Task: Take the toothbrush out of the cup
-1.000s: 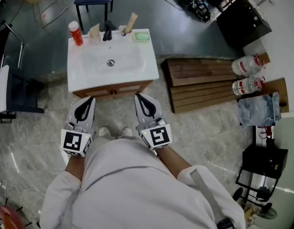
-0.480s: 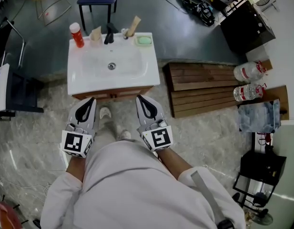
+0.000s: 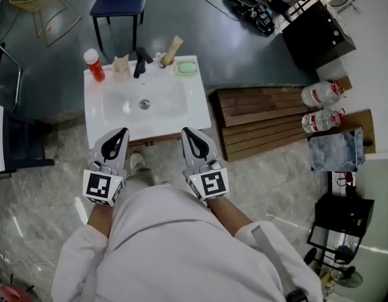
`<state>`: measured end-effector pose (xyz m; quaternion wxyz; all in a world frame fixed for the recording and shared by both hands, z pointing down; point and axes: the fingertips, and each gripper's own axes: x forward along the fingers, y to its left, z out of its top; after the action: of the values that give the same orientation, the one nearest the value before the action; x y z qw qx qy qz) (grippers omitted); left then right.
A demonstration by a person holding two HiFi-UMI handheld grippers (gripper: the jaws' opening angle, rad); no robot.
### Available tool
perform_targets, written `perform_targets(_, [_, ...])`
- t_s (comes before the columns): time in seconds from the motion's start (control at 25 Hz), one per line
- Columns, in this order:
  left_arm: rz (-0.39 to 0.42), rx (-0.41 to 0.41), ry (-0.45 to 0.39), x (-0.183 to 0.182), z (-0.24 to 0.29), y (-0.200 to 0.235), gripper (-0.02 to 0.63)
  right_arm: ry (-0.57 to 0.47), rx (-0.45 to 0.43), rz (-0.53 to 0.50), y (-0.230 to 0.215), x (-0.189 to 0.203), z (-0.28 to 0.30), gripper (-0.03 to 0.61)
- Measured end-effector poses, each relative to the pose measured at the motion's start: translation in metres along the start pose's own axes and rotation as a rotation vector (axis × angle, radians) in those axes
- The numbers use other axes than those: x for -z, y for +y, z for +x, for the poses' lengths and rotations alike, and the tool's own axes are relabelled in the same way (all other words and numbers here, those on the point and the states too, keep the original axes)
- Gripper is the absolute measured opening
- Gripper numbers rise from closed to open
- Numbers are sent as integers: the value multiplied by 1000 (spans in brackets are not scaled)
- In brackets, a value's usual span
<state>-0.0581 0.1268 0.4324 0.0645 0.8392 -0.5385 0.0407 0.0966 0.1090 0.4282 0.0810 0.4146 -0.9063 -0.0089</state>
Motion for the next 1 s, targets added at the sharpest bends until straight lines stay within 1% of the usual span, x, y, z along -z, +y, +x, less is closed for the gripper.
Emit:
perform_targets(0.2, [2, 32, 2, -4, 29, 32, 5, 3, 38, 8, -11, -8, 42, 3])
perform_targets(0.56, [-6, 57, 16, -2, 55, 86, 5, -1, 29, 5, -5, -10, 103, 3])
perform_targets(0.8, [-15, 55, 22, 3, 61, 105, 5, 0, 31, -3, -2, -14, 123, 3])
perform_targets(1.0, [-21, 40, 29, 6, 65, 113, 6, 9, 10, 4, -3, -11, 134, 3])
